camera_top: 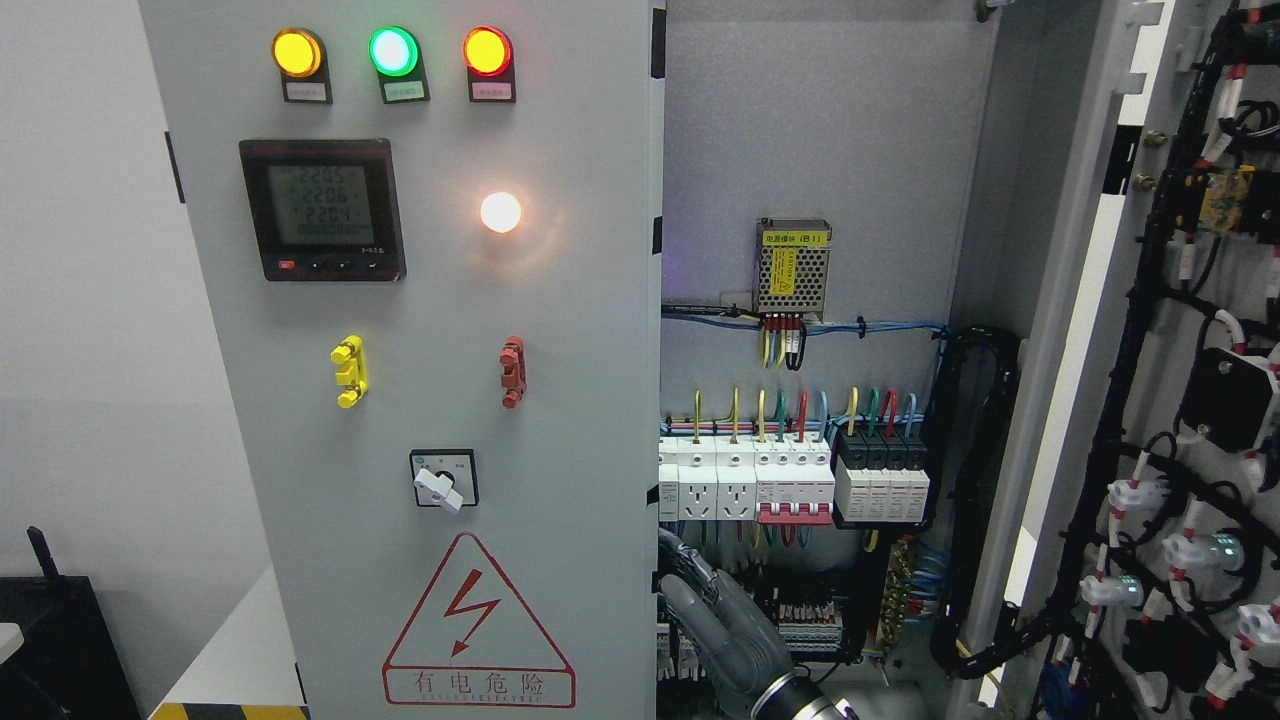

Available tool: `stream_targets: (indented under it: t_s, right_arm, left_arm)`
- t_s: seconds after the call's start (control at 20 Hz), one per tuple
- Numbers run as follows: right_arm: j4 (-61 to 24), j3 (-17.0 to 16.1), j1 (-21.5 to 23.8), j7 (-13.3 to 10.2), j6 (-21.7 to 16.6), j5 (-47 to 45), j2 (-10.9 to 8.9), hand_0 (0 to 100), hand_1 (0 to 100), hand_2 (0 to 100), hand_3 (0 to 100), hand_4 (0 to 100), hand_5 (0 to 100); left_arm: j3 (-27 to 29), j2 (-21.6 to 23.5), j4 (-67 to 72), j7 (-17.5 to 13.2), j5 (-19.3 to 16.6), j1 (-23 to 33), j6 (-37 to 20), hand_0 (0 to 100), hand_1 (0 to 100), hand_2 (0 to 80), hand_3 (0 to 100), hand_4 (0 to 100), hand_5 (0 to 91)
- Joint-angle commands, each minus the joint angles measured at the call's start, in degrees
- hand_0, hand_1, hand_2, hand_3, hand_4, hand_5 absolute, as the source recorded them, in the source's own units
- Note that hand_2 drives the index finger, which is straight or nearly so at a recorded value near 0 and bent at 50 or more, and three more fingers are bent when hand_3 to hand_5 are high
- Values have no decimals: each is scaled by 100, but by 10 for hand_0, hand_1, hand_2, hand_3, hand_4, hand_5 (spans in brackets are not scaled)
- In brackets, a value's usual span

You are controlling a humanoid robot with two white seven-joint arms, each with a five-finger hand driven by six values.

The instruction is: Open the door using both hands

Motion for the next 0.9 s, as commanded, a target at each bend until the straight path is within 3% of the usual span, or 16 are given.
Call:
stream_targets:
  t_s: [0.0, 0.25, 0.85]
  right_arm:
    - [18, 5, -6, 37, 7, -25, -12, 120, 389, 0, 0, 0, 0]
    - [36, -4, -6, 72, 7, -174, -144, 120, 389, 0, 0, 0, 0]
    - [27, 13, -15, 204, 16, -174, -144, 120, 389, 0, 0, 0, 0]
  left_arm:
    - [-1, 0, 0, -1, 1, 149, -1, 120, 389, 0, 0, 0, 0]
    - [-1, 0, 0, -1, 1, 158, -1, 120, 389, 0, 0, 0, 0]
    - [8, 0, 0, -1, 1, 158, -1, 120, 389, 0, 0, 0, 0]
